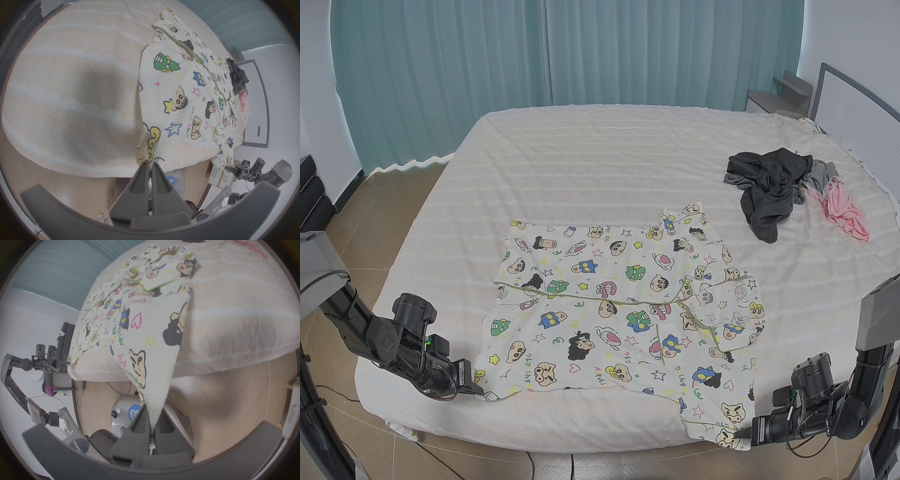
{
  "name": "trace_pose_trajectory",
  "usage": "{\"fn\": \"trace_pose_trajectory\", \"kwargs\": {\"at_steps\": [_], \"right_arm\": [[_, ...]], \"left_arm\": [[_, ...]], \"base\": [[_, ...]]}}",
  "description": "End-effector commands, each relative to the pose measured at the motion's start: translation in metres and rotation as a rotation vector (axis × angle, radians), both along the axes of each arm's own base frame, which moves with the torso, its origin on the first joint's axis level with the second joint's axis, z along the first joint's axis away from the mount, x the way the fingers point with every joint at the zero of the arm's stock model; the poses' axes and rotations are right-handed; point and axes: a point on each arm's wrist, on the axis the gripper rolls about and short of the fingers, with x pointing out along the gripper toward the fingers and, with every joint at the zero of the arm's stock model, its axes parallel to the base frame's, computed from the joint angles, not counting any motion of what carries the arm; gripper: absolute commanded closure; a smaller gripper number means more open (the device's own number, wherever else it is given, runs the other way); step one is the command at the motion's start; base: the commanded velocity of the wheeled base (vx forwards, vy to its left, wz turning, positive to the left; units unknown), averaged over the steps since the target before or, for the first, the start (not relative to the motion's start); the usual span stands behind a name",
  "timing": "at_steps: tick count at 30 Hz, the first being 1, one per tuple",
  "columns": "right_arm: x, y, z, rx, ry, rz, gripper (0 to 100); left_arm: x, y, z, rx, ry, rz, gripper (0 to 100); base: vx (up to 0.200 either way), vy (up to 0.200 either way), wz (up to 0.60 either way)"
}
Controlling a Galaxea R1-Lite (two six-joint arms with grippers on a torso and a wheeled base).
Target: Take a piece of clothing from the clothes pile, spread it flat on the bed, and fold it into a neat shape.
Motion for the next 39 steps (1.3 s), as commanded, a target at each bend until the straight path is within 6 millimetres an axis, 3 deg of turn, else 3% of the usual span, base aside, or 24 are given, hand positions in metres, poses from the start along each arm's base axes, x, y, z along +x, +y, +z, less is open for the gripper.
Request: {"fn": "trace_pose_trajectory", "kwargs": {"at_steps": [1, 8, 18, 19, 28, 39], "right_arm": [[0.001, -0.002, 0.009, 0.025, -0.069, -0.013, 100], [0.008, 0.002, 0.020, 0.092, -0.164, -0.022, 100], [0.010, 0.002, 0.019, 0.097, -0.167, -0.029, 100], [0.010, 0.002, 0.018, 0.099, -0.163, -0.031, 100], [0.010, 0.003, 0.015, 0.095, -0.147, -0.034, 100], [0.009, 0.003, 0.015, 0.094, -0.146, -0.032, 100]], "left_arm": [[0.006, -0.001, 0.005, -0.020, -0.030, 0.000, 100], [0.012, -0.002, 0.007, -0.040, -0.071, 0.031, 100], [0.013, -0.002, 0.000, -0.033, -0.062, 0.037, 100], [0.013, -0.002, -0.001, -0.033, -0.059, 0.037, 0], [0.014, -0.003, -0.014, 0.012, -0.020, 0.053, 0], [0.028, -0.030, -0.018, 0.001, -0.042, 0.048, 0]], "base": [[0.000, 0.000, 0.00], [0.000, 0.000, 0.00], [0.000, 0.000, 0.00], [0.000, 0.000, 0.00], [0.000, 0.000, 0.00], [0.000, 0.000, 0.00]]}}
